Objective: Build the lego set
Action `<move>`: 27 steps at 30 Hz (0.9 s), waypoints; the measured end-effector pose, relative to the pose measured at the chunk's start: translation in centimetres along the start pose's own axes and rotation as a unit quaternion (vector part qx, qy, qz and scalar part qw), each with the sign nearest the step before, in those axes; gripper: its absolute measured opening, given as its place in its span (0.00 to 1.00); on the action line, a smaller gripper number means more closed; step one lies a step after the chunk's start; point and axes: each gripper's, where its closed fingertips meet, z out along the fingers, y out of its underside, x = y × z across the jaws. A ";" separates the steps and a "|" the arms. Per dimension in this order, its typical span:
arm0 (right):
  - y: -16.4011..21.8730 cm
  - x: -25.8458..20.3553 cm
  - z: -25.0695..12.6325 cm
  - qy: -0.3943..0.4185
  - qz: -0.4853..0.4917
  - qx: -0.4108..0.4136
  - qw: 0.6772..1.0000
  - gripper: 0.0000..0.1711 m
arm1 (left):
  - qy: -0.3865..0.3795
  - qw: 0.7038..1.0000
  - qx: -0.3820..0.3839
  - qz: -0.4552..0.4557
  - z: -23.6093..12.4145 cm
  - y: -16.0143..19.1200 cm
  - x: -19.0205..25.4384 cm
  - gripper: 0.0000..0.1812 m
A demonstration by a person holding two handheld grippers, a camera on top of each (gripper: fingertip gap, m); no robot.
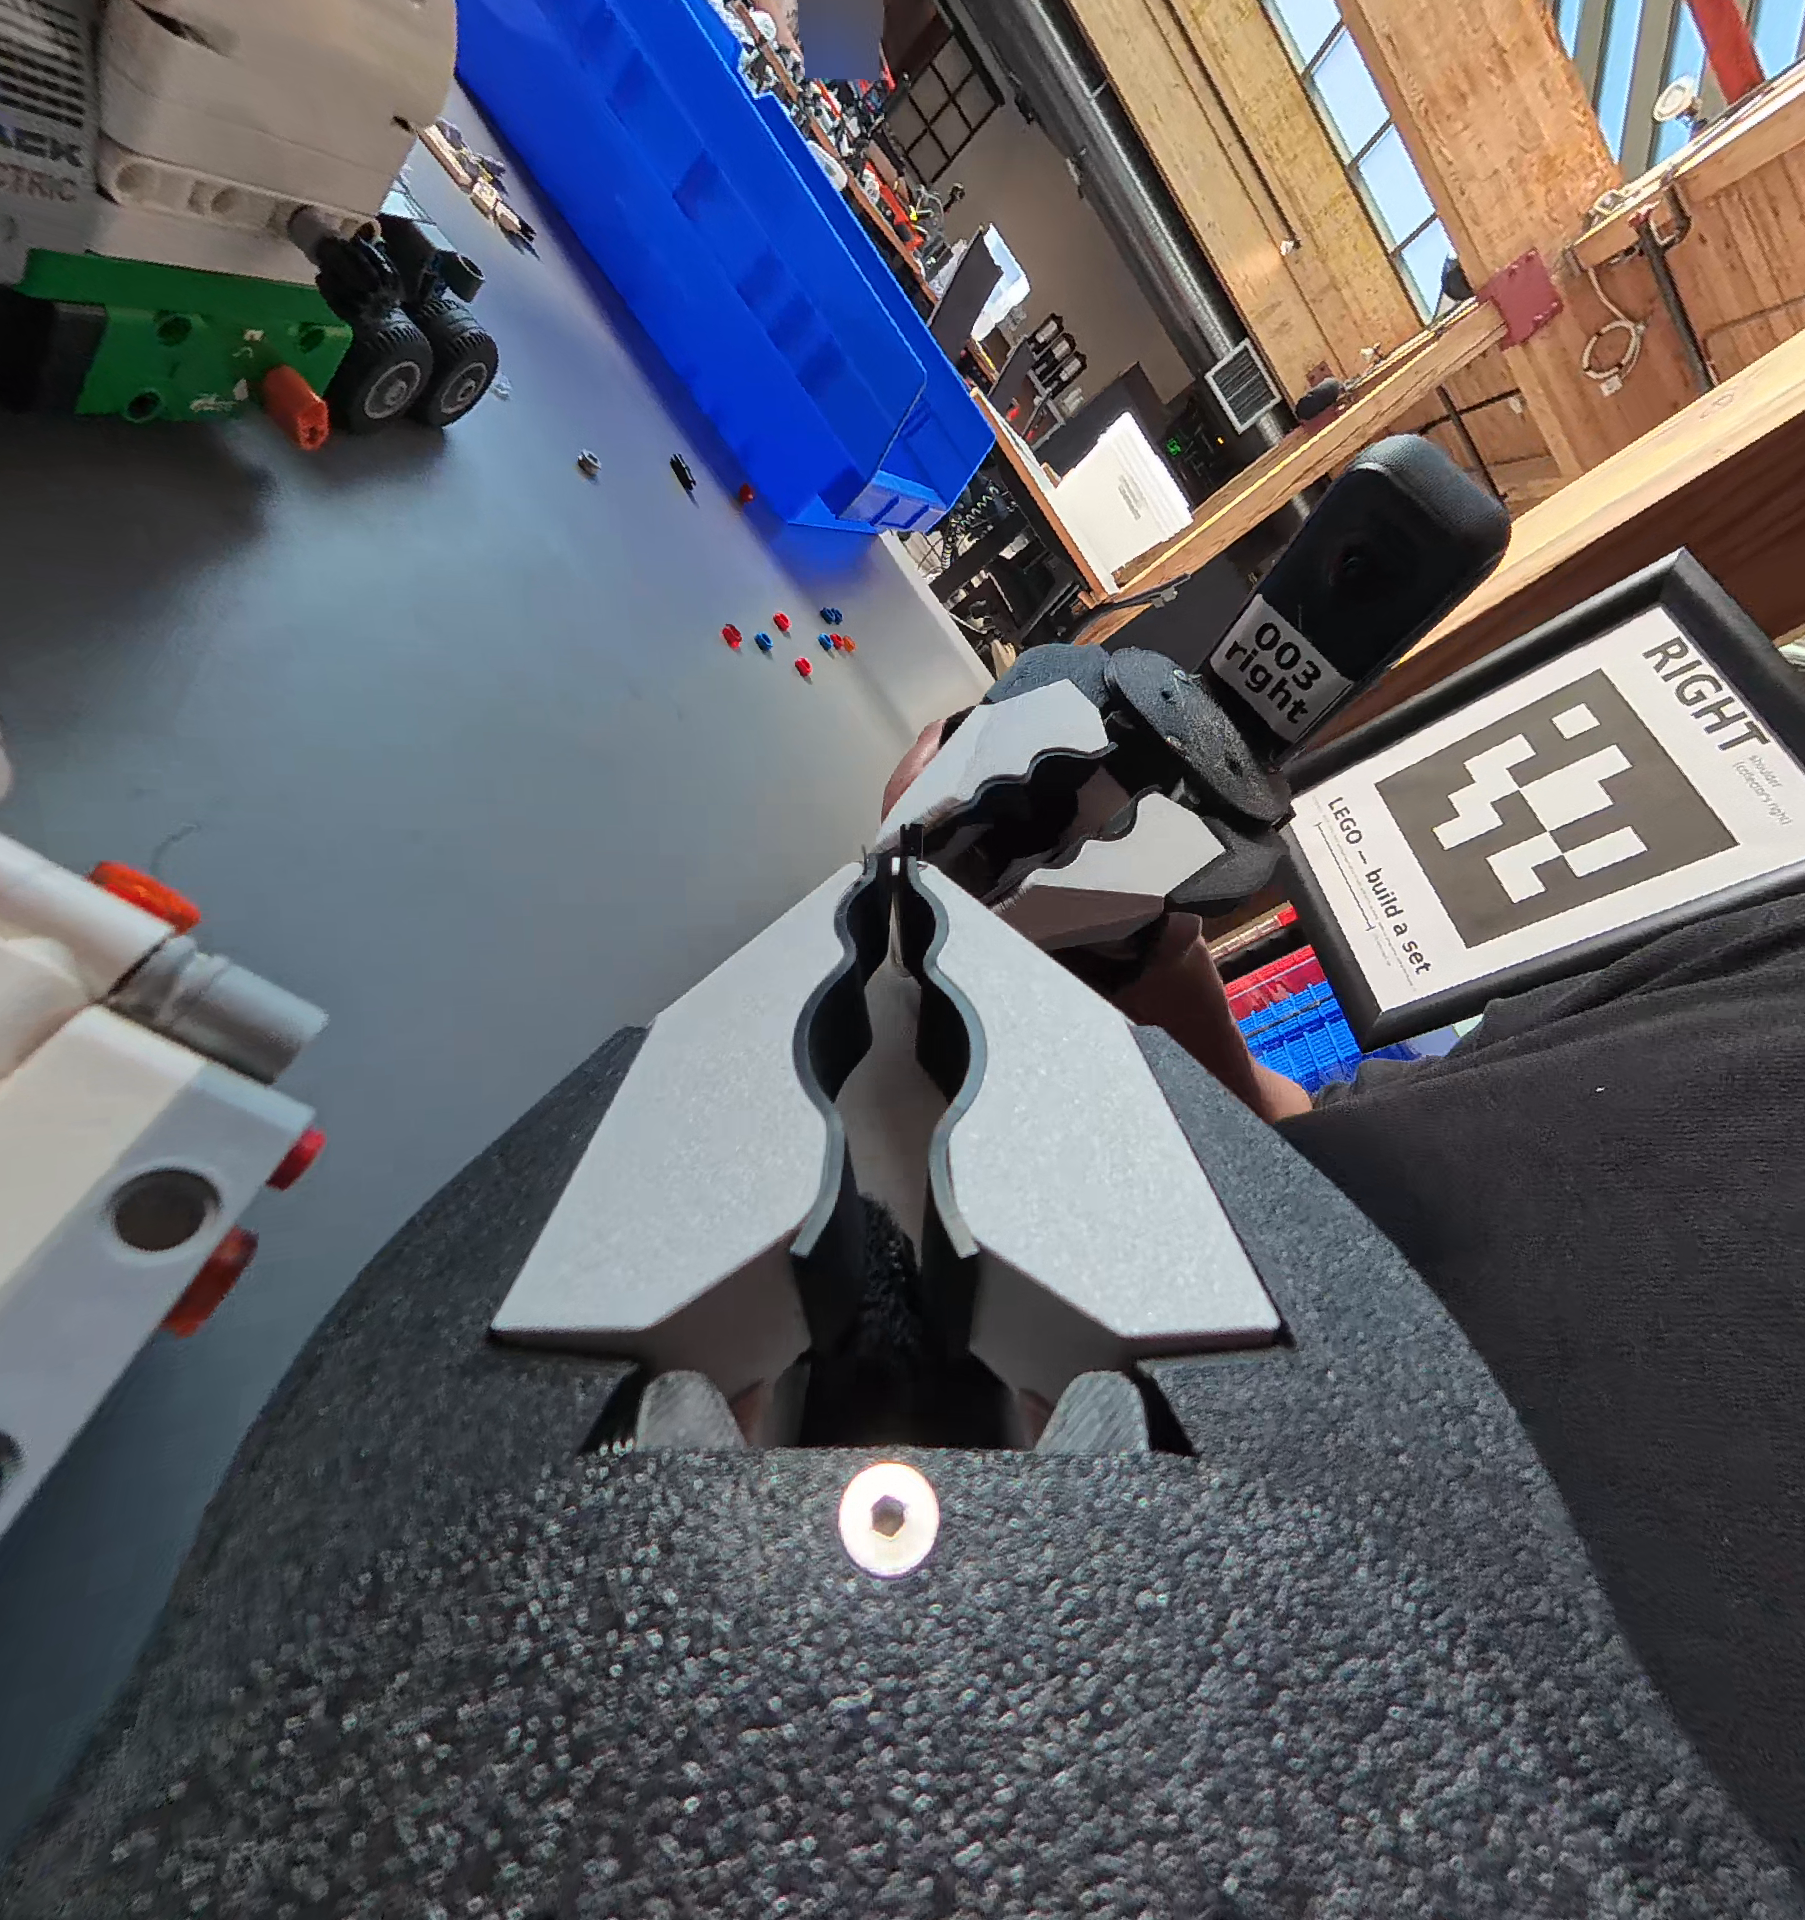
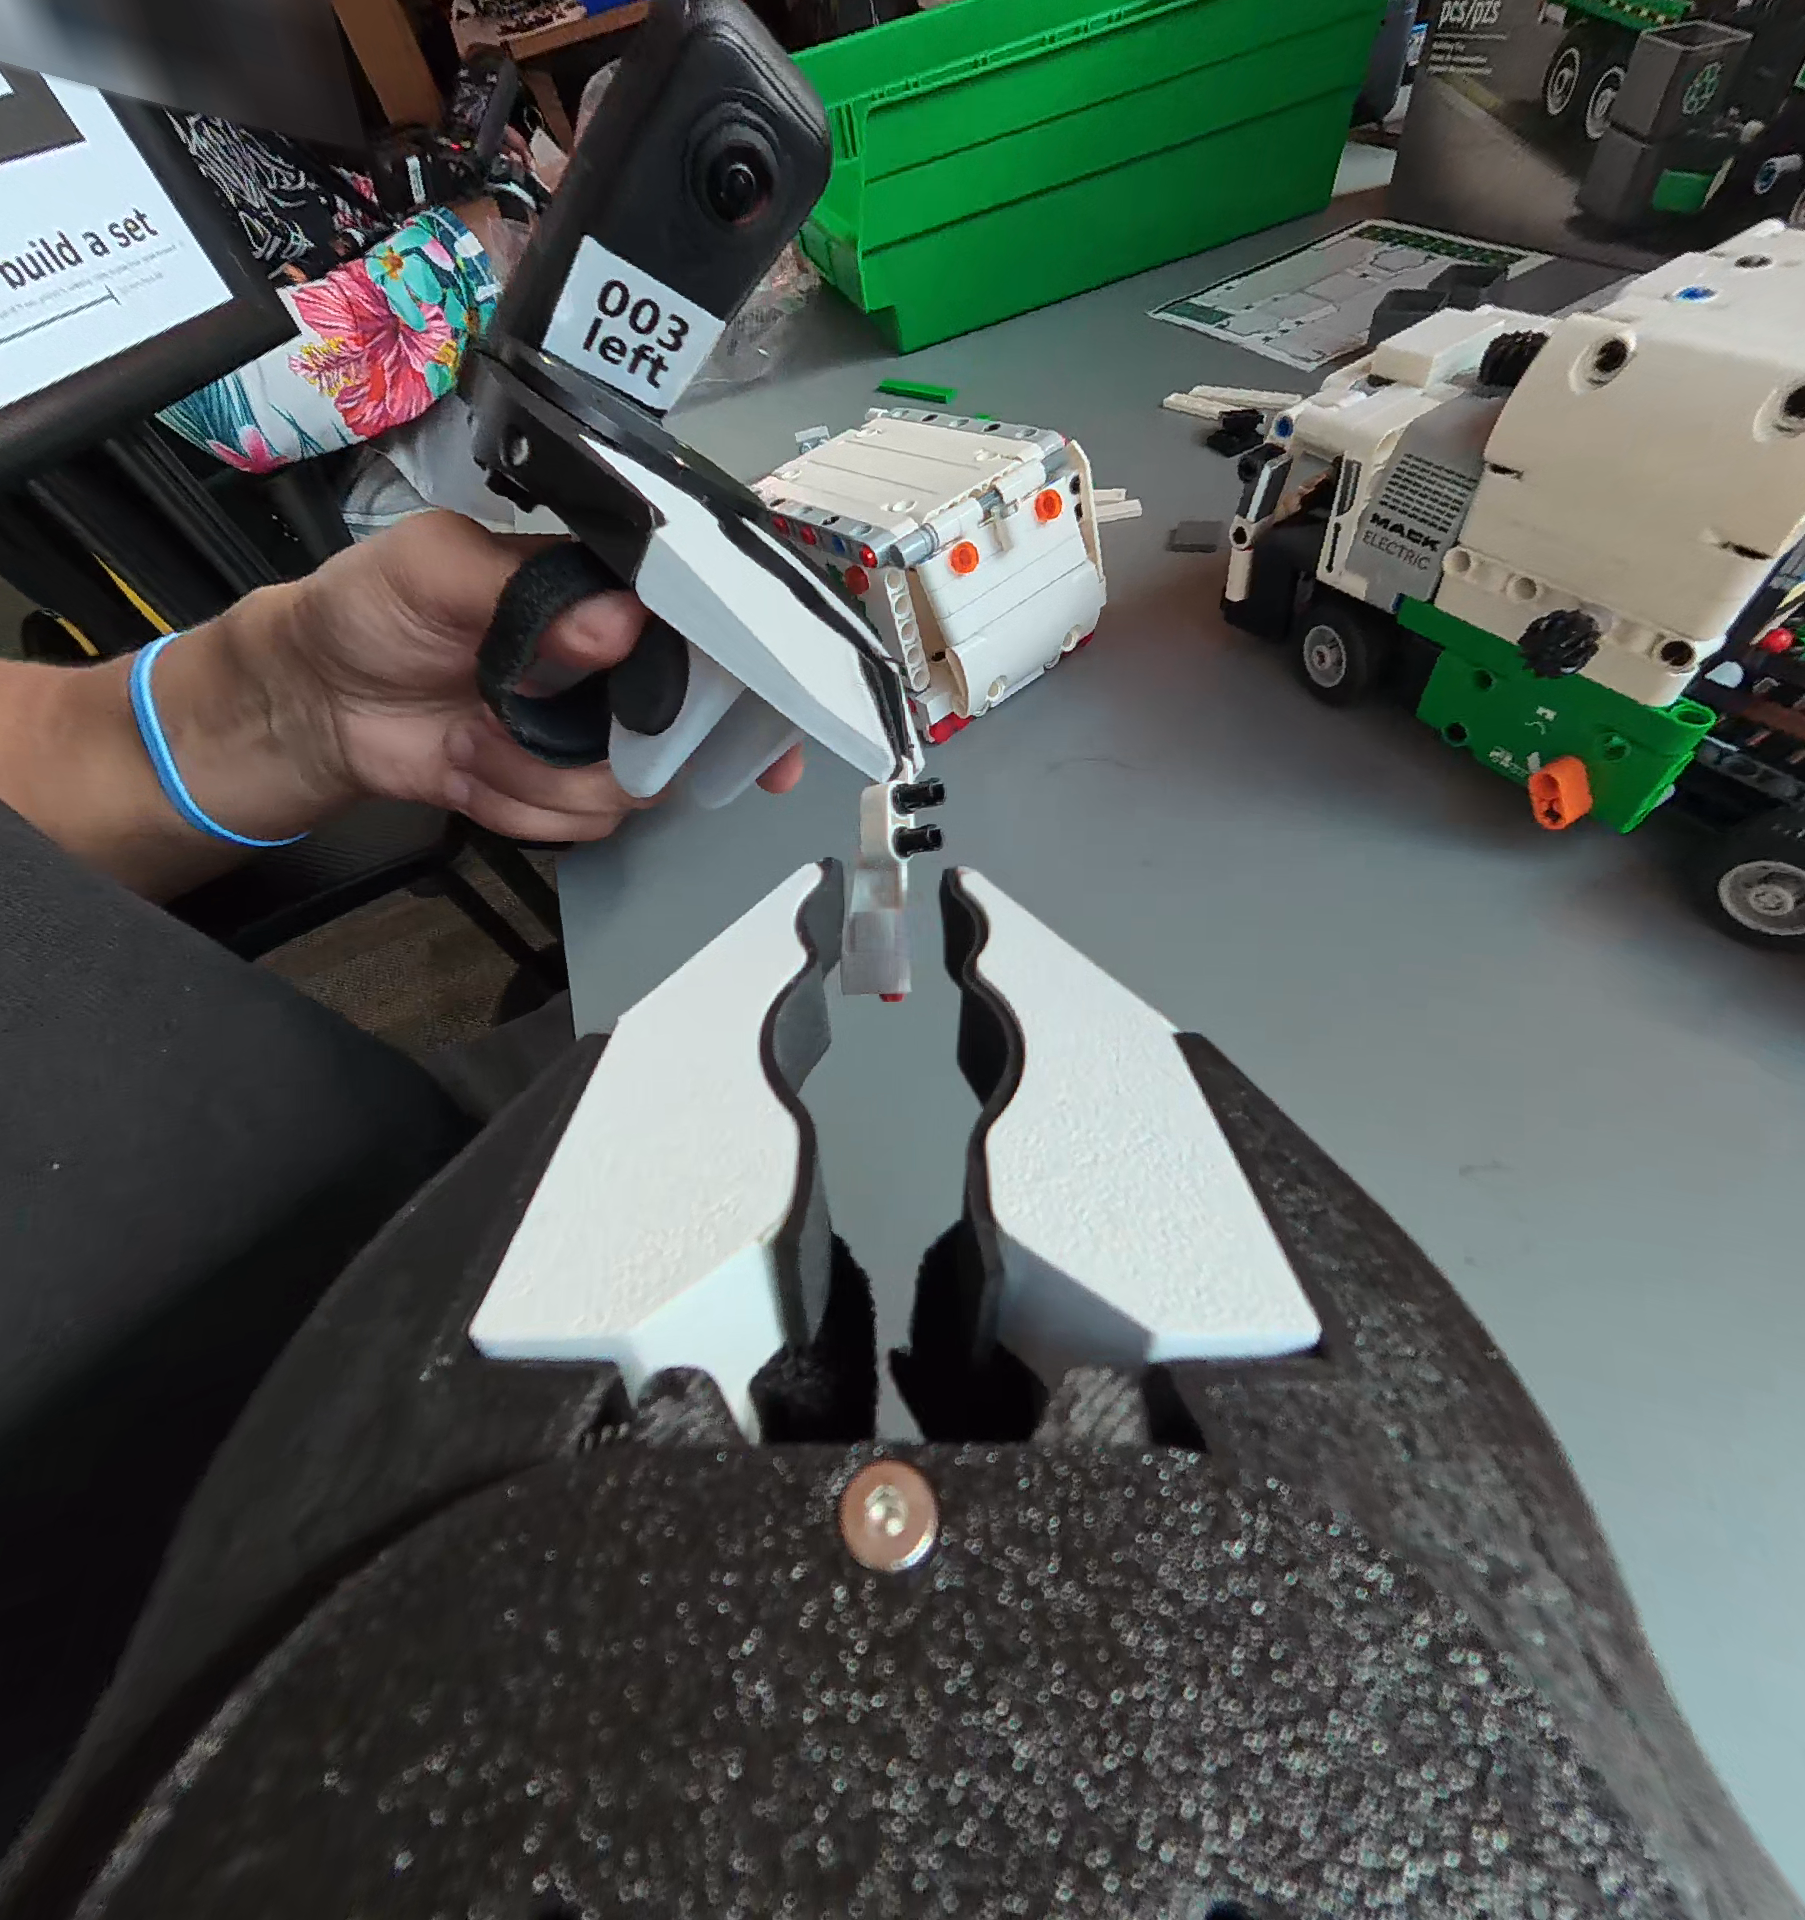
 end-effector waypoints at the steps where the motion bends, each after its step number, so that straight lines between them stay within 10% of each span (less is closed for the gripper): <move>1: 0.0 0.1 0.0 0.000 -0.002 -0.004 1.000 0.11 | -0.005 1.000 0.002 -0.001 -0.2 0.0 -0.1 0.00; 27: 0.2 0.3 5.3 0.013 -0.177 -0.057 0.982 0.11 | -0.105 0.973 0.122 -0.166 -3.1 0.9 -3.8 0.00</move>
